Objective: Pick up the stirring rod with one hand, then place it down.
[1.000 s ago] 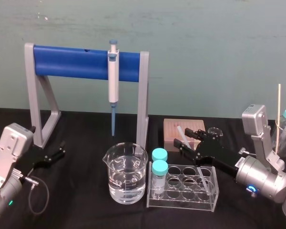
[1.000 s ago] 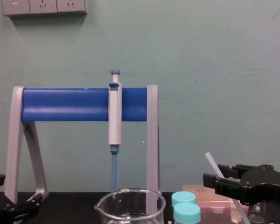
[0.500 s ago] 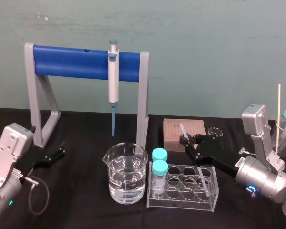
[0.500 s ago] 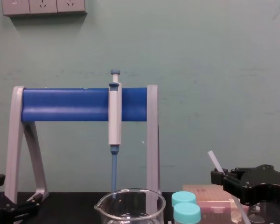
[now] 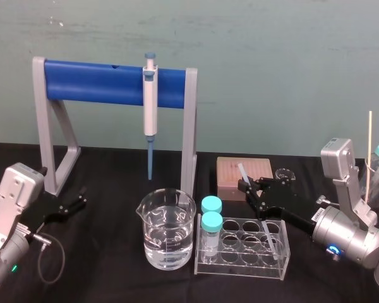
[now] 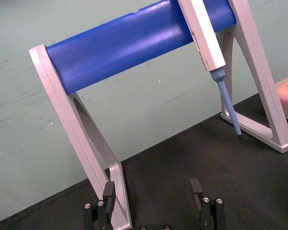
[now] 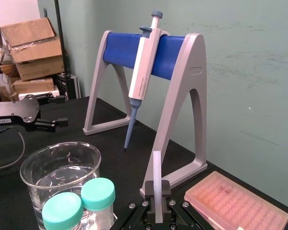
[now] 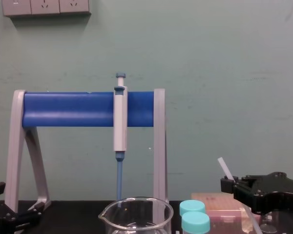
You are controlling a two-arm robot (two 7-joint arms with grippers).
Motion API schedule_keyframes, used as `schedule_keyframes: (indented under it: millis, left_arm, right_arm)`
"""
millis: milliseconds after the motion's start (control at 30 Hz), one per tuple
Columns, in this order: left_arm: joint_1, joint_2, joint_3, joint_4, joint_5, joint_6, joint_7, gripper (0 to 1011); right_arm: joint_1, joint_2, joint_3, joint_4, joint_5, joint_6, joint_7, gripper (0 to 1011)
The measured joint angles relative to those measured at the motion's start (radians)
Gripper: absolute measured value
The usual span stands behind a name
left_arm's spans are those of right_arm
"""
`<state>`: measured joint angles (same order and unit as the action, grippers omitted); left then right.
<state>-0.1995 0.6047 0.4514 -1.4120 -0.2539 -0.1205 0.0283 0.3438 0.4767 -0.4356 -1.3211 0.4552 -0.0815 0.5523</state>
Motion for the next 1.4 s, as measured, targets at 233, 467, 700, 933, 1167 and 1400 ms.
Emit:
schedule_keyframes:
  millis: [233,467,700,933,1167,1400]
  left_arm:
    - [0.0,0.0,0.0,0.0,0.0,0.0,0.0,1000]
    - [0.0,0.0,0.0,0.0,0.0,0.0,0.0,1001]
    - [0.0,0.0,0.0,0.0,0.0,0.0,0.0,1000]
    - [0.0,0.0,0.0,0.0,0.0,0.0,0.0,1000]
    - [0.0,0.0,0.0,0.0,0.0,0.0,0.0,1000]
    - [0.0,0.0,0.0,0.0,0.0,0.0,0.0,1000]
  right_arm:
    - [-0.021,-0.005,0.02,-0.025,-0.028,-0.023,-0.018,72]
    - [-0.051,-0.013,0.057,-0.069,-0.051,-0.081,-0.047,72]
    - [-0.079,-0.027,0.103,-0.111,-0.072,-0.155,-0.071,73]
    - [-0.099,-0.047,0.144,-0.134,-0.075,-0.23,-0.074,72]
    - [-0.121,-0.08,0.177,-0.138,-0.11,-0.337,-0.105,73]
    - [-0.133,-0.116,0.207,-0.1,-0.141,-0.463,-0.114,73]
